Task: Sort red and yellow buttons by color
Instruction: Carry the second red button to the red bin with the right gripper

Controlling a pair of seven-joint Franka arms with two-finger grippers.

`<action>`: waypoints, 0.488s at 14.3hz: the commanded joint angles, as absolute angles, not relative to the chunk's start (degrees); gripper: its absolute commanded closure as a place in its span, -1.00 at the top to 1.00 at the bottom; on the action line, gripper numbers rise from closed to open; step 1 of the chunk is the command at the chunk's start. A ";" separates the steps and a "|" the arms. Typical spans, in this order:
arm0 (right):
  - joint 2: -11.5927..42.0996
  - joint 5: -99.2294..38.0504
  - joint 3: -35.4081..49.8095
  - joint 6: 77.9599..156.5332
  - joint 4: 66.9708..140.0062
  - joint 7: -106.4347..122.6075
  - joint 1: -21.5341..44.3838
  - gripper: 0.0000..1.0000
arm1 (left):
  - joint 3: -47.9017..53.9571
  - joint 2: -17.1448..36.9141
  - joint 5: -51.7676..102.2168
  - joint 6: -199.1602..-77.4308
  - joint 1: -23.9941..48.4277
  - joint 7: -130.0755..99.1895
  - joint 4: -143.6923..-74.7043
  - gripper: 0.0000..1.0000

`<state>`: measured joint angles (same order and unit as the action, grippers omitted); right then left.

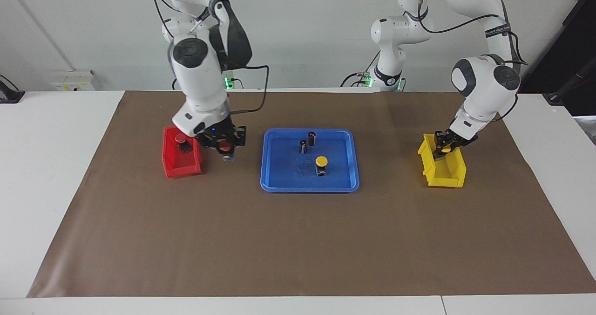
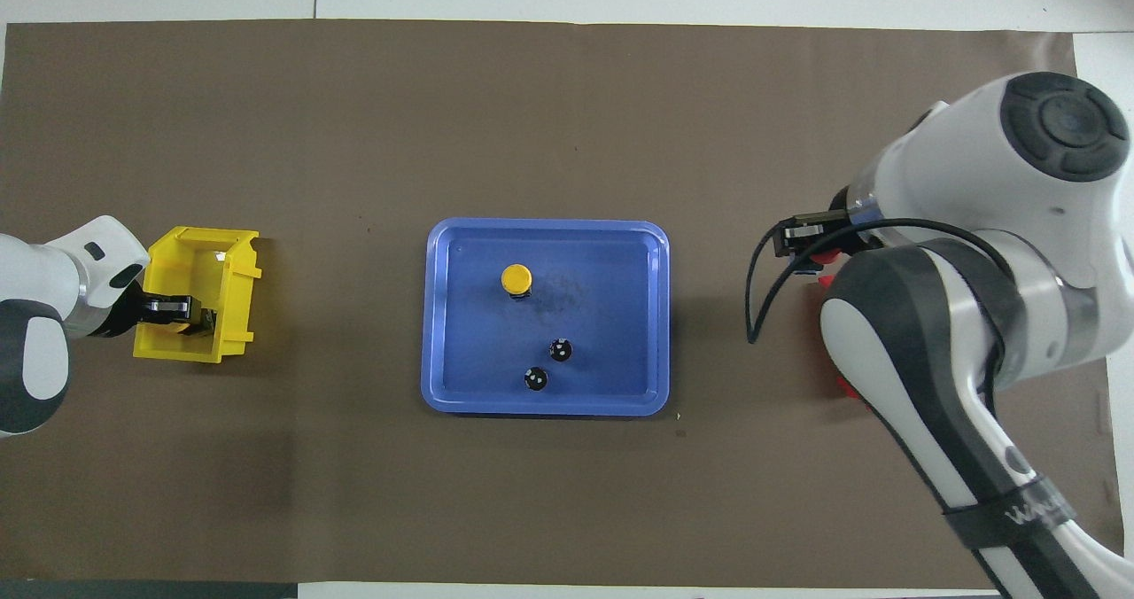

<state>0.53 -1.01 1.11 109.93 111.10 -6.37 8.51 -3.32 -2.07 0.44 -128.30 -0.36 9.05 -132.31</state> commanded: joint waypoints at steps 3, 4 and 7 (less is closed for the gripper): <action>-4.65 -1.85 2.11 116.69 122.68 4.82 -0.61 -0.61 | -3.34 -2.99 0.79 -129.73 -0.09 9.49 -133.77 -0.05; -5.01 -1.93 2.11 119.42 124.00 5.01 -1.05 -0.61 | -3.34 -2.90 0.79 -129.73 0.00 9.49 -133.77 0.07; -4.83 -1.85 2.11 122.68 127.34 6.23 -3.33 -0.61 | -3.16 -2.81 0.79 -129.38 0.00 9.23 -133.42 0.21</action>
